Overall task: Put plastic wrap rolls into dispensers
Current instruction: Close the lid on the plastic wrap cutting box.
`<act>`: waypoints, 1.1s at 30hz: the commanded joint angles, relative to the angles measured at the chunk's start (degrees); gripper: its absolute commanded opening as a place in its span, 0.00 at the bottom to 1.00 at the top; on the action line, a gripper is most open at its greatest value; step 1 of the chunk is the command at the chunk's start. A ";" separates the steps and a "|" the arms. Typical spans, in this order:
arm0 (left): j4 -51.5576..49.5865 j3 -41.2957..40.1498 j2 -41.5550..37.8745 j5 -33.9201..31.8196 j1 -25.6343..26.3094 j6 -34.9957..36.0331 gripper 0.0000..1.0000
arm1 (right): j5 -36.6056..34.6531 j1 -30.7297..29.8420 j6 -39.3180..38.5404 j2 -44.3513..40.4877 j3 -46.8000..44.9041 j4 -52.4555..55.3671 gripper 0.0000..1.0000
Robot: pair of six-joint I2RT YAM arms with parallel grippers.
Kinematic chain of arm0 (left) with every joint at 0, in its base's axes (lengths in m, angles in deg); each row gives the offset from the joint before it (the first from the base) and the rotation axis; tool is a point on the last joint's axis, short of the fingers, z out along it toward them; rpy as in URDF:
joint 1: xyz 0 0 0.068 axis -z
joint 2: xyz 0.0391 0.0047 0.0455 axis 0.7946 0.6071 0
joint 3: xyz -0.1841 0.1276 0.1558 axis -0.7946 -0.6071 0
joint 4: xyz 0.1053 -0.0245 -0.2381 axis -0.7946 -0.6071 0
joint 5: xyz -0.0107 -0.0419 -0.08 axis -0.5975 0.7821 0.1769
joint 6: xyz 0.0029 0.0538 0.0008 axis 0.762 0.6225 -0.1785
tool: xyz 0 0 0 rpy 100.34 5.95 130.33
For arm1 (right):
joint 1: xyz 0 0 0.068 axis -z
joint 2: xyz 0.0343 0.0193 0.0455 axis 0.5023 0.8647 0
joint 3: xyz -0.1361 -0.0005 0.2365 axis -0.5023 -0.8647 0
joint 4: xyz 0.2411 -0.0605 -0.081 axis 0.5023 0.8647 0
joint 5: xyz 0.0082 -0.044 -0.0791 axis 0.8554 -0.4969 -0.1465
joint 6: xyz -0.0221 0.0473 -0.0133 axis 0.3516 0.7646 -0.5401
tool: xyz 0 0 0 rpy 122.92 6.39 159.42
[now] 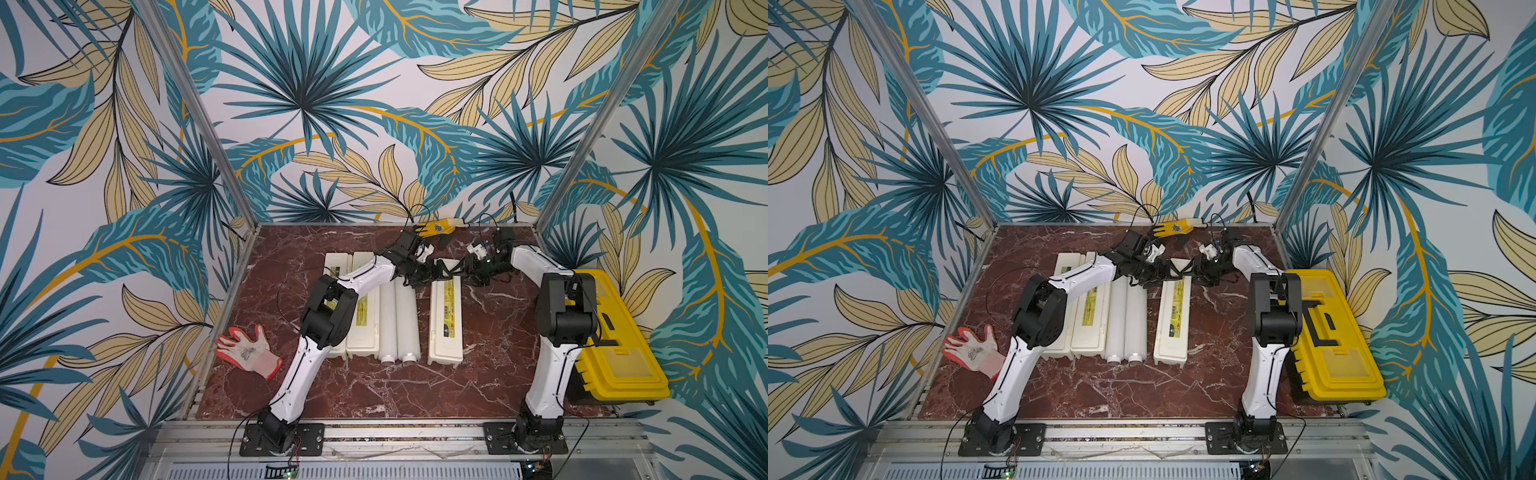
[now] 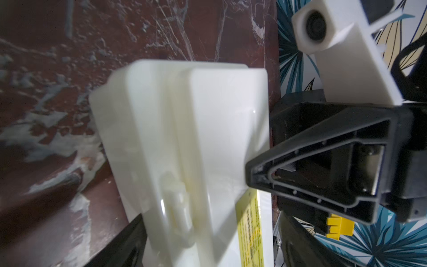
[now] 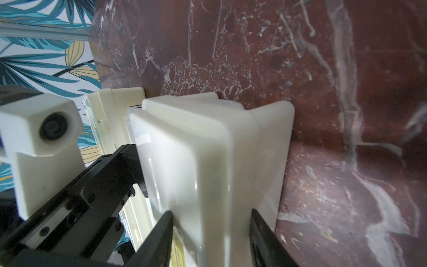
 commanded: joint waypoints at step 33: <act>-9.87 -6.79 -1.04 -9.47 1.11 2.13 0.90 | -12.40 -2.12 1.04 4.92 6.65 0.03 0.61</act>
